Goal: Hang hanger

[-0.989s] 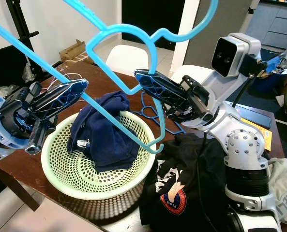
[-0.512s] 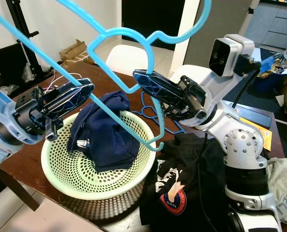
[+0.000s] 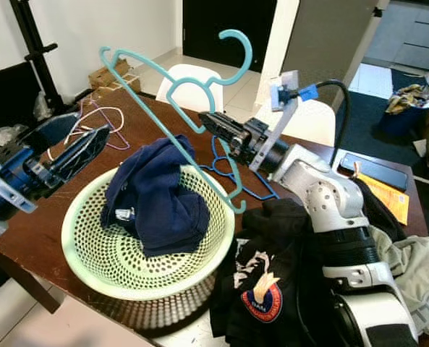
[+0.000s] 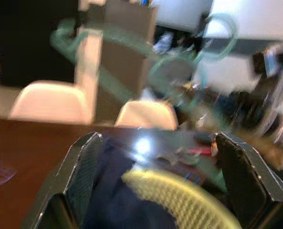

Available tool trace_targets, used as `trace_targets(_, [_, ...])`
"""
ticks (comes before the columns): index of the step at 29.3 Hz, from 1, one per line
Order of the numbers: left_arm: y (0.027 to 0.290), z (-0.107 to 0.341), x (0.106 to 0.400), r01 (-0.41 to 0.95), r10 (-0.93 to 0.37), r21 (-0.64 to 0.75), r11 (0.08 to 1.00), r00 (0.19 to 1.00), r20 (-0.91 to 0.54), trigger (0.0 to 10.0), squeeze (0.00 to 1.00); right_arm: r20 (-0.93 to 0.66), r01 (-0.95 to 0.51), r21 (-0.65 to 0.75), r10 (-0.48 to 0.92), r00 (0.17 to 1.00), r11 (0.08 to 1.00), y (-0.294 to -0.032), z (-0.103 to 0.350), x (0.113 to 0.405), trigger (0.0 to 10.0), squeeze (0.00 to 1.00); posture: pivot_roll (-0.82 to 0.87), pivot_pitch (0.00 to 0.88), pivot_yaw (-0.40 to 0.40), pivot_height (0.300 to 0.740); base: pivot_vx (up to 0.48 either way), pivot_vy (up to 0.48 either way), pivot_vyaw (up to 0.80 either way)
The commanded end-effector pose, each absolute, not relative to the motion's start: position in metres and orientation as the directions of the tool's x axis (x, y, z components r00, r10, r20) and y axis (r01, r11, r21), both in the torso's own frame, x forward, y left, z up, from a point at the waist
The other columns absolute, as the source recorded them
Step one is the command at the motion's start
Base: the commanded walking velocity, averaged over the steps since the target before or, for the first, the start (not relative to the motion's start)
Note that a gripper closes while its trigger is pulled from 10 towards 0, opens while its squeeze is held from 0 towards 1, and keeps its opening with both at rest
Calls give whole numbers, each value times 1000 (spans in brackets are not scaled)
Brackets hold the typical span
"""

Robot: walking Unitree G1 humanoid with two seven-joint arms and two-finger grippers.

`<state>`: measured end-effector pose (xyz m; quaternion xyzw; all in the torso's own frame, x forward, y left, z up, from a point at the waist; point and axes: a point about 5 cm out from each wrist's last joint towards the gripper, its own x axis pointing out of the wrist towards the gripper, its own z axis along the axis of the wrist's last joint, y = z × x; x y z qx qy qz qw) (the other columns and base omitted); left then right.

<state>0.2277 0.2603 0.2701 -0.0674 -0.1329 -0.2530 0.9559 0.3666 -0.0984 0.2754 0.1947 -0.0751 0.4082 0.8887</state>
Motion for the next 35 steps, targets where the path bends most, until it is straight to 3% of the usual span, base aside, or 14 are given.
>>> trace_targets(1, [290, 258, 233, 275, -260, -49, 960, 945, 196, 10000, 1000, 303, -679, 313, 608, 734, 664, -112, 278, 376, 0, 0, 187, 0, -75, 740, 0, 0, -431])
trace_targets(4, [303, 253, 238, 159, -147, -63, 985, 975, 164, 10000, 1000, 300, -659, 317, 587, 752, 682, -115, 278, 378, 0, 0, 183, 0, -74, 740, 0, 0, -677])
trace_targets(5, [319, 245, 243, 8, -7, -13, 1000, 994, 109, 10000, 24, 298, -639, 315, 566, 769, 702, -118, 278, 380, 0, 0, 179, 0, -74, 740, 0, 0, -800])
trace_targets(6, [319, 245, 243, 8, -7, -13, 1000, 994, 109, 10000, 24, 298, -639, 315, 566, 769, 702, -118, 278, 380, 0, 0, 179, 0, -74, 740, 0, 0, -800])
trace_targets(7, [332, 236, 247, -132, 128, 61, 989, 990, 62, 10000, 0, 292, -615, 308, 543, 787, 726, -121, 278, 382, 0, 0, 178, 0, -73, 740, 0, 0, -800])
trace_targets(9, [332, 236, 247, -132, 128, 61, 989, 990, 62, 10000, 0, 292, -615, 308, 543, 787, 726, -121, 278, 382, 0, 0, 178, 0, -73, 740, 0, 0, -800])
trace_targets(11, [342, 222, 254, -273, 270, 160, 949, 962, 43, 10000, 0, 277, -576, 284, 509, 815, 767, -127, 276, 385, 0, 0, 174, 0, -77, 740, 0, 0, -800])
trace_targets(14, [337, 220, 262, -278, 272, 94, 956, 959, 75, 10000, 0, 270, -562, 271, 498, 824, 782, -128, 274, 386, 0, 0, 173, 0, -79, 740, 0, 0, -267])
trace_targets(17, [308, 219, 285, -148, 157, -70, 987, 977, 144, 10000, 0, 260, -553, 247, 495, 829, 796, -125, 273, 387, 0, 0, 149, 0, -75, 740, 0, 0, 0])
trace_targets(20, [294, 218, 295, -91, 104, -94, 991, 984, 143, 10000, 0, 257, -554, 238, 498, 828, 798, -125, 273, 387, 0, 0, 145, 0, -72, 740, 0, 0, 0])
trace_targets(23, [254, 204, 312, 84, -75, -86, 993, 992, 98, 10000, 0, 258, -538, 228, 483, 837, 811, -128, 272, 388, 0, 0, 129, 0, -64, 740, 0, 0, 0])
trace_targets(32, [236, 185, 321, 79, -75, -104, 991, 996, 44, 10000, 0, 247, -526, 216, 475, 845, 823, -131, 269, 388, 0, 0, 120, 0, -65, 740, 0, 0, 0])
trace_targets(35, [233, 180, 323, 63, -63, -48, 997, 998, 11, 10000, 0, 247, -530, 213, 480, 842, 820, -130, 270, 389, 0, 0, 122, 0, -68, 740, 0, 0, 0])
